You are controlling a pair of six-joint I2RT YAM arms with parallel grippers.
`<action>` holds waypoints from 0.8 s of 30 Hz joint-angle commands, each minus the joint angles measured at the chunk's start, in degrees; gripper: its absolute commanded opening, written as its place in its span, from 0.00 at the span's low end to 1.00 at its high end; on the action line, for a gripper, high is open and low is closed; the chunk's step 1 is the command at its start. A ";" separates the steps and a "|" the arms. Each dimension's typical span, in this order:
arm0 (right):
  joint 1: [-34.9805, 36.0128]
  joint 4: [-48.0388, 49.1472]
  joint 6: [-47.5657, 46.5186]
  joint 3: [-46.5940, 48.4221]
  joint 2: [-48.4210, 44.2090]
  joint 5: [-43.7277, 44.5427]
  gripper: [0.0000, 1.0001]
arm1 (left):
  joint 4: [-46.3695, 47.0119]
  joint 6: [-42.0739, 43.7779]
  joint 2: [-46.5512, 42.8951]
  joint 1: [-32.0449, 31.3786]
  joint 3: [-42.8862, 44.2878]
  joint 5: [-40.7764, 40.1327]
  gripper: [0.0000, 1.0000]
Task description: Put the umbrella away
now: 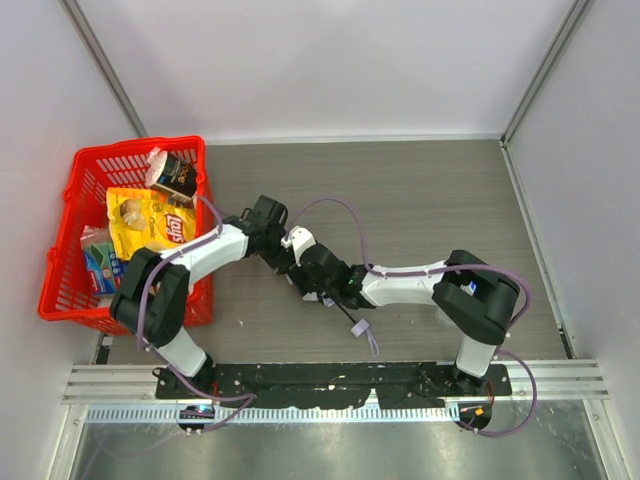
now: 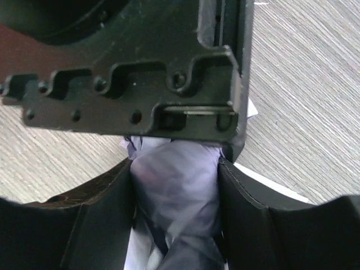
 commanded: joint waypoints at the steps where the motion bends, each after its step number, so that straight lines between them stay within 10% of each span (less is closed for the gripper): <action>1: -0.22 3.15 0.46 0.47 3.28 1.41 0.60 | 3.16 -4.08 -4.92 -1.63 1.74 7.24 0.00; 6: -0.31 4.10 -0.42 -0.22 4.52 2.73 0.56 | 3.16 -4.44 -5.71 -1.90 1.92 7.41 0.00; 11: -0.57 7.97 -0.77 -3.91 2.42 1.42 0.06 | 2.63 -4.00 -6.68 -2.16 2.27 6.53 0.00; 16: -2.50 14.74 -0.51 -10.07 -4.25 -9.19 0.01 | 4.21 1.61 -9.05 -2.08 3.76 5.30 0.00; 24: -8.48 14.67 0.81 -14.99 -14.89 -20.99 0.01 | 13.71 10.41 -15.73 -1.11 1.21 6.96 0.56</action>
